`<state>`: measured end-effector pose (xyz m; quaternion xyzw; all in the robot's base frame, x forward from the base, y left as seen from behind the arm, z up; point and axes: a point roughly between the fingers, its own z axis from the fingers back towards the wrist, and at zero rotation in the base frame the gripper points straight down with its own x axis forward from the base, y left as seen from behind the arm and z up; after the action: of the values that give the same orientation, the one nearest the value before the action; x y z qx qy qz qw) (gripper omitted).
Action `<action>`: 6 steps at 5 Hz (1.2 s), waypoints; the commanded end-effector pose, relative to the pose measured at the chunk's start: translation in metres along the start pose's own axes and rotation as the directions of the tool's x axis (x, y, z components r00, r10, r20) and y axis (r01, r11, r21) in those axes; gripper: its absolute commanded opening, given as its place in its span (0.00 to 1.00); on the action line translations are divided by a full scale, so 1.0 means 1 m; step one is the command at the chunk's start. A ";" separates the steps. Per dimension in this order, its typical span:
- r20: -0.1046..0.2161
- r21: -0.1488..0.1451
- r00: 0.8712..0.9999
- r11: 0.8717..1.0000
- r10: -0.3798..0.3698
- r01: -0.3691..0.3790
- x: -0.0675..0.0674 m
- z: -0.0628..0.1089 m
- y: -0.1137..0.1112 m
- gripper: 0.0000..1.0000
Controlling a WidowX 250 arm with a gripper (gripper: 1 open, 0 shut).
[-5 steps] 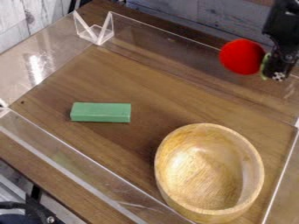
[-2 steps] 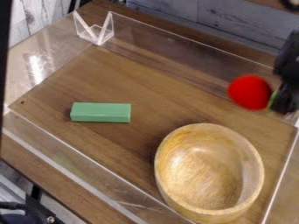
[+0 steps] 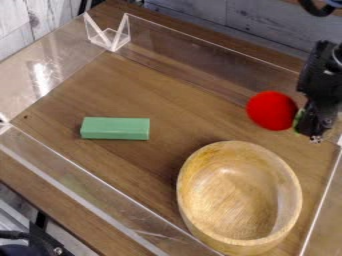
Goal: Move the red object to the right side of the table
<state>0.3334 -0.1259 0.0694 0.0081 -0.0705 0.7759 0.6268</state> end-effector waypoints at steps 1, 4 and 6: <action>-0.057 -0.061 0.998 0.998 -0.006 0.002 0.006 0.017 -0.017 0.00; -0.090 -0.058 0.988 0.991 -0.126 0.121 0.011 -0.005 -0.019 0.00; -0.104 -0.059 0.981 0.986 -0.161 0.156 0.010 -0.010 -0.029 1.00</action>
<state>0.3494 -0.1108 0.0442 -0.0159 -0.0421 0.7196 0.6929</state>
